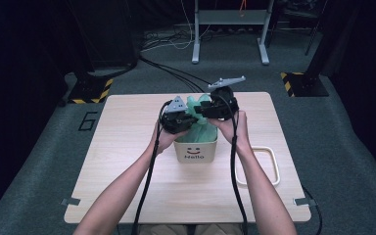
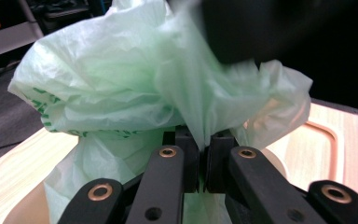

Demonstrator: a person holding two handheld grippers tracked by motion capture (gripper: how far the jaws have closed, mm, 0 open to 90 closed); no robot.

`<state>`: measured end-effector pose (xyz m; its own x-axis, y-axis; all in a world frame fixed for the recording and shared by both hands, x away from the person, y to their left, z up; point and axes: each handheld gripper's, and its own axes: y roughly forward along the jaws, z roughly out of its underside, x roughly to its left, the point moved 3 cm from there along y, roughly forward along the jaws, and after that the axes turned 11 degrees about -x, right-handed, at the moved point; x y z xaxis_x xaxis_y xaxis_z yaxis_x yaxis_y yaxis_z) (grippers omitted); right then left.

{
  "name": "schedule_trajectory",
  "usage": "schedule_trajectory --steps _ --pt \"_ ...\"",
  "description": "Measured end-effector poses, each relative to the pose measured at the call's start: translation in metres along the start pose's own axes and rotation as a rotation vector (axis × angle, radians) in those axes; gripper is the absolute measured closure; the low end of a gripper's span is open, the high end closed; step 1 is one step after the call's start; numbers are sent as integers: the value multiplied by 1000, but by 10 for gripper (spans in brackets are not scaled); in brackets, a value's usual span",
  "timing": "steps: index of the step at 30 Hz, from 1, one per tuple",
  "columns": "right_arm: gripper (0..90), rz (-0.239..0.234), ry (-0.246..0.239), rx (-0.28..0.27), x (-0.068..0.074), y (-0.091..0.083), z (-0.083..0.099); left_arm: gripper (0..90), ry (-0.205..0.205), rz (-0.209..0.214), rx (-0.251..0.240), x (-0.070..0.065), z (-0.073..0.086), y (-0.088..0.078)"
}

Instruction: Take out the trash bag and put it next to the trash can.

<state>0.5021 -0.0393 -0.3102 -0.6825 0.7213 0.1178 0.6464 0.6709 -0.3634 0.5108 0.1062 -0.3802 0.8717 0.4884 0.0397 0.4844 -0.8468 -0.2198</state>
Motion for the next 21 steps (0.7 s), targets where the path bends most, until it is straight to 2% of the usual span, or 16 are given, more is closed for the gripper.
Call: schedule_trajectory --steps 2,4,6,8,10,11,14,15,18,20,21 --pt "548 18 -6 -21 -2 -4 -7 870 13 15 14 -3 1 0" --pt "518 26 -14 -18 -2 -3 -16 869 28 34 18 -7 1 1" --pt "416 40 -25 41 -4 7 -21 869 51 48 25 -10 1 1" --pt "391 49 -25 85 -7 17 -22 867 59 60 27 -12 2 0" --pt "377 48 6 124 -12 27 -20 866 65 66 28 -14 2 0" --pt "412 34 26 138 -14 32 -19 865 66 68 29 -14 2 -1" --pt "613 6 56 176 -17 43 -11 862 73 65 30 -14 2 -3" --pt "704 5 69 183 -17 44 -9 860 74 59 31 -14 3 -3" --pt "864 -13 95 174 -19 43 -3 855 74 43 25 -12 4 -5" --pt "894 -15 115 162 -19 39 -1 850 63 23 21 -10 6 -5" --pt "898 -12 110 162 -20 37 0 849 62 17 21 -9 6 -6"
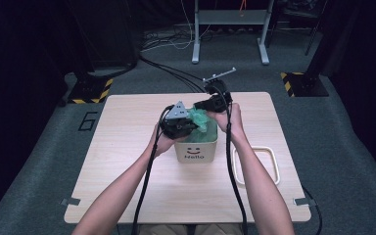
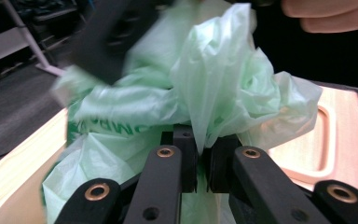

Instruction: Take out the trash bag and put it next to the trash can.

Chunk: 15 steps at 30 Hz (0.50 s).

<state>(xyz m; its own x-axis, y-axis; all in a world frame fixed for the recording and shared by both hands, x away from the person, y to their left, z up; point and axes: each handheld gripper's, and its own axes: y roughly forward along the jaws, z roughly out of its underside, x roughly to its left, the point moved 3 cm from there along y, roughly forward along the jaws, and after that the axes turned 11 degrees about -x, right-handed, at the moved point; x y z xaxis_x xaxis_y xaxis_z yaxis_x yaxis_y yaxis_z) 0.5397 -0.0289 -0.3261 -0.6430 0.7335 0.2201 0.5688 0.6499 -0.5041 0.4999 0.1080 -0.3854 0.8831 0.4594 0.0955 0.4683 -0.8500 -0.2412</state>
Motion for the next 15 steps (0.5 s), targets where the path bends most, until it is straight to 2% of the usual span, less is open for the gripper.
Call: schedule_trajectory --steps 5,6,7,9,10,11,15 --pt "900 6 -1 -15 -1 -11 6 826 -16 -62 -22 3 2 -1" --pt "900 4 -14 -19 -1 -12 7 823 -15 -71 -20 4 3 -1" --pt "900 3 -12 -16 1 -14 8 809 -4 -97 -17 4 3 -1" --pt "900 -2 -23 -11 3 -16 10 770 -2 -113 -25 4 3 -1" --pt "900 -5 -29 -7 4 -16 11 743 9 -135 -23 3 3 0" --pt "900 -8 -32 -5 5 -16 12 685 12 -142 -23 3 3 1" --pt "900 -22 -35 0 9 -16 12 553 42 -192 -17 3 1 2"
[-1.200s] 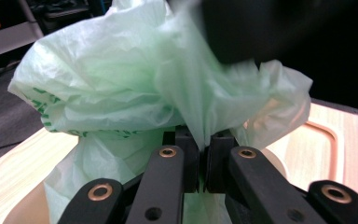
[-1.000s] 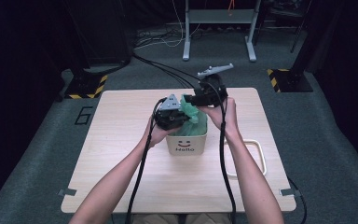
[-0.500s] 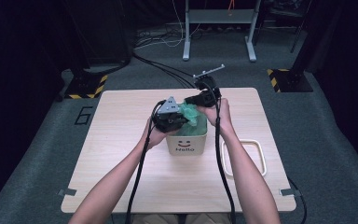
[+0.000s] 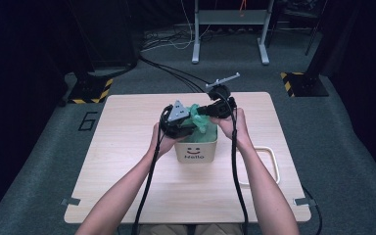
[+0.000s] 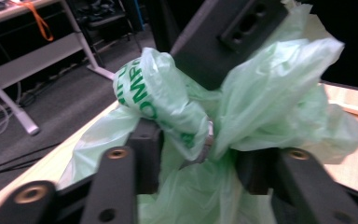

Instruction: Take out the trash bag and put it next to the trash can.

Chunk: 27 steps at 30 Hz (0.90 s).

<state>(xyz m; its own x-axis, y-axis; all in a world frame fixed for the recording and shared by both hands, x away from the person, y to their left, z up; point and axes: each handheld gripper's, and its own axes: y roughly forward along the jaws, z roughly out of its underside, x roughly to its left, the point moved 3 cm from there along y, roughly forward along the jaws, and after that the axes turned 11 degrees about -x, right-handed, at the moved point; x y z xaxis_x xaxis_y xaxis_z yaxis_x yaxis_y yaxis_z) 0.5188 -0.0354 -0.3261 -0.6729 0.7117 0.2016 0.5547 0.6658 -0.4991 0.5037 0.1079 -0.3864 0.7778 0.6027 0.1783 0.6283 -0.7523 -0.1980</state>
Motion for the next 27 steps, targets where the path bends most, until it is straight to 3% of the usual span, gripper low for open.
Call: schedule_trajectory --steps 5,10,23,27 --pt "900 -22 -29 -10 7 -1 -4 452 -13 -28 -14 4 -1 0" --pt "900 -55 -33 -11 17 0 -12 428 -53 -27 -22 10 -1 3" --pt "900 -144 -7 -53 21 3 -17 499 -136 28 -66 14 0 8" --pt "900 -169 -3 -79 21 2 -19 599 -154 62 -99 14 -2 8"
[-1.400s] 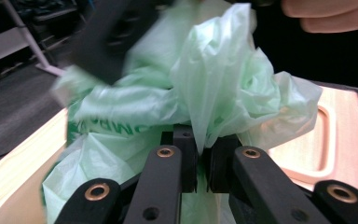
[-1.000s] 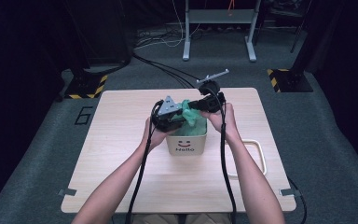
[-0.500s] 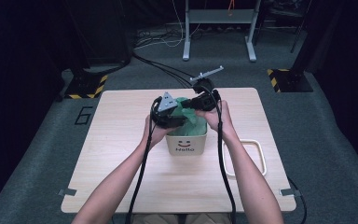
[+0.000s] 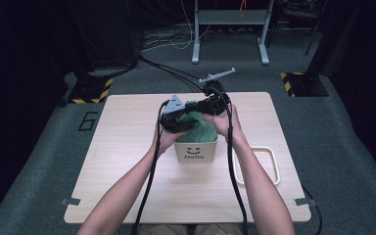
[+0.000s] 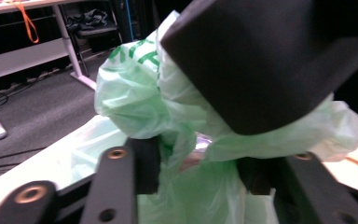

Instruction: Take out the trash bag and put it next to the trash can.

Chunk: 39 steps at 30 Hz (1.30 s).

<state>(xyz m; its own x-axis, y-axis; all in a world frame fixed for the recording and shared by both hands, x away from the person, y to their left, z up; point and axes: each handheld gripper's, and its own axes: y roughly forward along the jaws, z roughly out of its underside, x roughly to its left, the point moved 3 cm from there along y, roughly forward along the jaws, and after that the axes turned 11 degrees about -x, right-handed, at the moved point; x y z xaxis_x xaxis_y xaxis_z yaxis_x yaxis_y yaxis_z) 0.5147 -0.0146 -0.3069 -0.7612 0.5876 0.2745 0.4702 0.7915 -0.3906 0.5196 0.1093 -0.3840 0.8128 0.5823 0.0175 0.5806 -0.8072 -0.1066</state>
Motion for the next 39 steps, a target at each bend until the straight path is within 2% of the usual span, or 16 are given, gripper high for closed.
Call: schedule_trajectory --steps 4,7,12,18,24,26,27,28,29,33,34,37,39 --pt "900 -11 8 -28 -2 -3 1 787 -53 27 -45 3 -1 0" --pt "900 -16 22 -46 -5 -6 3 865 -73 26 -60 5 -1 -1" --pt "892 -7 17 -85 -9 -13 4 883 -86 13 -59 7 -4 -1" --pt "805 42 11 -147 -14 -28 5 885 -77 2 -54 9 -10 -3" --pt "622 109 -9 -188 -15 -44 9 885 -80 -9 -56 13 -17 -5" --pt "516 159 -27 -200 -14 -50 11 885 -78 -14 -54 14 -20 -6" --pt "453 162 -23 -203 -13 -52 13 885 -76 -17 -56 15 -22 -7" --pt "427 179 -29 -209 -13 -54 15 885 -71 -21 -53 15 -24 -7" --pt "376 212 -42 -207 -12 -57 18 885 -77 -20 -53 16 -25 -7" --pt "262 274 -57 -203 -5 -61 35 885 -78 -23 -56 18 -31 -8" --pt "230 280 -48 -203 -2 -62 41 885 -79 -23 -53 18 -32 -8" --pt "182 317 -69 -222 6 -60 58 885 -83 -30 -55 19 -35 -8" --pt "152 342 -82 -211 12 -57 72 885 -89 -32 -52 21 -37 -9"
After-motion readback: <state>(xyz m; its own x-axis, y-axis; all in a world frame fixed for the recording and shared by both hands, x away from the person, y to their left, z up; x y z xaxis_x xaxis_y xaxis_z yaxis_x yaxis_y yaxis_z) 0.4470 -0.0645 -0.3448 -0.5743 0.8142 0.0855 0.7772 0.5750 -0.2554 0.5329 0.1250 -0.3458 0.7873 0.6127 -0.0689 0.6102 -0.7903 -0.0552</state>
